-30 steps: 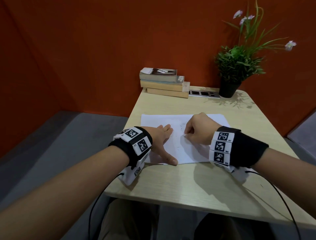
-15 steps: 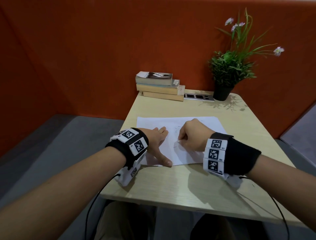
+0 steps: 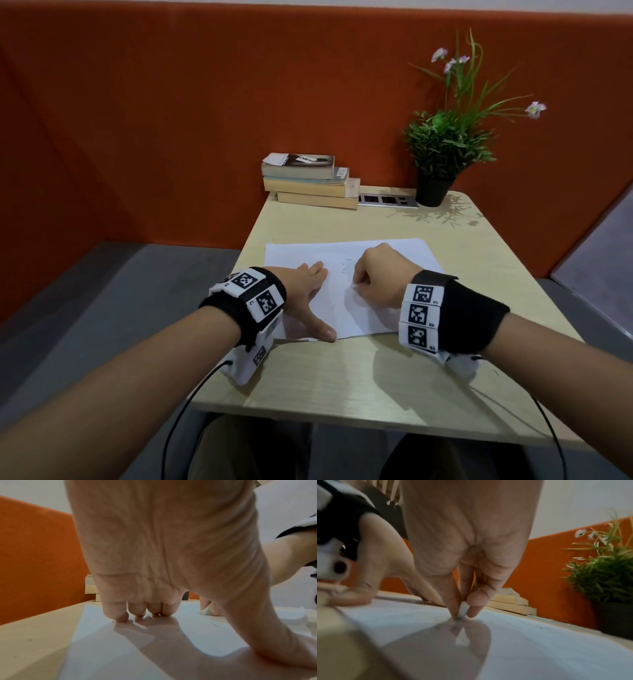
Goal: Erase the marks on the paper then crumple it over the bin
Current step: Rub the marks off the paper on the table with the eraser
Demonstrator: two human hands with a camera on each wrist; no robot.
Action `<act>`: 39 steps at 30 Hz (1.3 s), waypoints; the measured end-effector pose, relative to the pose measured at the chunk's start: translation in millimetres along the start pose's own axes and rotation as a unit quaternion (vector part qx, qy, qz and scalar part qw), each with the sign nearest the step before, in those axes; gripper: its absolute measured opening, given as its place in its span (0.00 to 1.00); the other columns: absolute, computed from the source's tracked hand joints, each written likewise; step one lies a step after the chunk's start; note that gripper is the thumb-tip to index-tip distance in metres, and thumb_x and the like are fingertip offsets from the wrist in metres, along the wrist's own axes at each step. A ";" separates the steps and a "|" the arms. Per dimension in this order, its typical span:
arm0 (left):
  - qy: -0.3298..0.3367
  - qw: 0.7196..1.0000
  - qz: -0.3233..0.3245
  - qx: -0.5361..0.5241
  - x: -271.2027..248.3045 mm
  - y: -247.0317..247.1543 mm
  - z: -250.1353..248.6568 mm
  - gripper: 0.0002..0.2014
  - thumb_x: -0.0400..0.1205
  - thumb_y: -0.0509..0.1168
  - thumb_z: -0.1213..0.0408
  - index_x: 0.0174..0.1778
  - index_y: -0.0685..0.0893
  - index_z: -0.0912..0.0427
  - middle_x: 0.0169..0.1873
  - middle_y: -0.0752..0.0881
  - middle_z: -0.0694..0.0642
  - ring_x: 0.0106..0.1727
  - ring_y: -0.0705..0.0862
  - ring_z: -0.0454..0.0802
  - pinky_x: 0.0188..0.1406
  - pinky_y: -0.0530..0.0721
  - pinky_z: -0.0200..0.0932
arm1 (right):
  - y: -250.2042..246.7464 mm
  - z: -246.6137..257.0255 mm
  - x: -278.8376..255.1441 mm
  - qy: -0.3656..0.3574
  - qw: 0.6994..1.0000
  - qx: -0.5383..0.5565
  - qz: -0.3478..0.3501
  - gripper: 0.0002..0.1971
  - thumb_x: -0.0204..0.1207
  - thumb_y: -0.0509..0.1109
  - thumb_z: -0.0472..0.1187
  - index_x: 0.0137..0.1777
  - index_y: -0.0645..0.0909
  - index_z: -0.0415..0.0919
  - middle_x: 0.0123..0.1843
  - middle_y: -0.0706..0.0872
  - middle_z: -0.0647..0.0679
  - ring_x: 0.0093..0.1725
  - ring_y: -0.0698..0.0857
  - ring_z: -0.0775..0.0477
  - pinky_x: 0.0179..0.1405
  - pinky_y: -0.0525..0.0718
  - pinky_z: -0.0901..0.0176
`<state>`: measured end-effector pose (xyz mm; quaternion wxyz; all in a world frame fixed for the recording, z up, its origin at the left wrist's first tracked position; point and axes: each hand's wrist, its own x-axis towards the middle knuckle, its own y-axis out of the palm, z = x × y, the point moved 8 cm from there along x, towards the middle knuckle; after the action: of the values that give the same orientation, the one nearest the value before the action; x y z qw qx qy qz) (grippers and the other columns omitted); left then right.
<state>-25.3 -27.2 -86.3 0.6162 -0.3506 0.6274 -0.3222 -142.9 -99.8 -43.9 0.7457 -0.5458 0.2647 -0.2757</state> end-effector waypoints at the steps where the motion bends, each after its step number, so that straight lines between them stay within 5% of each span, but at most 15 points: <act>1: 0.000 1.000 0.000 -0.001 0.3 0.5 0.4 0.67 0.68 0.68 0.23 0.88 0.34 0.53 0.87 0.32 0.44 0.88 0.41 0.45 0.85 0.58 0.60 | 2.6 5.2 -6.1 -0.012 1.000 0.005 0.004 0.08 0.72 0.70 0.36 0.42 0.90 0.36 0.42 0.92 0.42 0.44 0.90 0.42 0.48 0.91 0.49; 6: 0.012 1.000 -0.011 0.001 -3.5 -4.0 -3.0 0.64 0.71 0.69 0.28 0.89 0.36 0.54 0.88 0.35 0.45 0.88 0.42 0.45 0.86 0.54 0.57 | 11.4 19.9 -37.9 -0.079 0.995 0.030 0.058 0.06 0.73 0.75 0.45 0.45 0.93 0.46 0.43 0.92 0.56 0.39 0.86 0.61 0.39 0.78 0.78; 13: 0.004 0.999 0.007 0.034 -4.2 -11.3 14.5 0.66 0.63 0.76 0.27 0.89 0.46 0.50 0.89 0.45 0.43 0.87 0.54 0.50 0.84 0.61 0.56 | -10.4 -62.4 -29.8 0.021 0.999 0.033 -0.012 0.04 0.76 0.76 0.49 0.44 0.91 0.52 0.44 0.90 0.59 0.41 0.85 0.62 0.34 0.74 0.75; 17: 0.044 0.998 -0.033 0.001 -11.0 -22.1 -6.3 0.50 0.73 0.73 0.35 0.88 0.59 0.48 0.86 0.62 0.49 0.82 0.67 0.53 0.79 0.68 0.55 | -4.2 -61.7 -33.4 0.018 0.999 0.046 -0.016 0.05 0.76 0.76 0.50 0.44 0.90 0.51 0.43 0.89 0.58 0.42 0.86 0.62 0.34 0.76 0.73; 25: 0.062 0.997 -0.036 -0.041 5.4 -1.9 -30.5 0.54 0.75 0.64 0.27 0.89 0.43 0.46 0.88 0.38 0.45 0.88 0.41 0.47 0.87 0.49 0.56 | 3.1 -28.8 -31.1 -0.020 0.999 0.026 -0.007 0.04 0.76 0.74 0.47 0.45 0.89 0.50 0.40 0.88 0.59 0.39 0.85 0.59 0.37 0.77 0.70; 34: 0.041 0.998 -0.042 0.000 1.0 0.6 -32.0 0.54 0.75 0.59 0.24 0.89 0.40 0.44 0.88 0.37 0.48 0.89 0.40 0.51 0.86 0.53 0.62 | -5.7 -28.3 -14.5 0.029 0.999 0.006 -0.025 0.05 0.73 0.72 0.43 0.44 0.90 0.46 0.40 0.87 0.56 0.43 0.88 0.50 0.47 0.89 0.57; 39: 0.048 0.998 -0.040 0.024 3.8 0.1 -34.7 0.54 0.76 0.59 0.25 0.89 0.39 0.48 0.88 0.37 0.53 0.89 0.42 0.56 0.85 0.56 0.62 | 13.2 11.7 -38.0 -0.057 0.997 0.042 0.011 0.06 0.73 0.73 0.43 0.40 0.90 0.43 0.35 0.91 0.53 0.38 0.88 0.54 0.41 0.88 0.62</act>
<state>-59.9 -31.2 -87.3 0.5805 -0.3448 0.6336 -0.3777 -160.1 -62.0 -49.8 0.7847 -0.5260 0.2164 -0.2467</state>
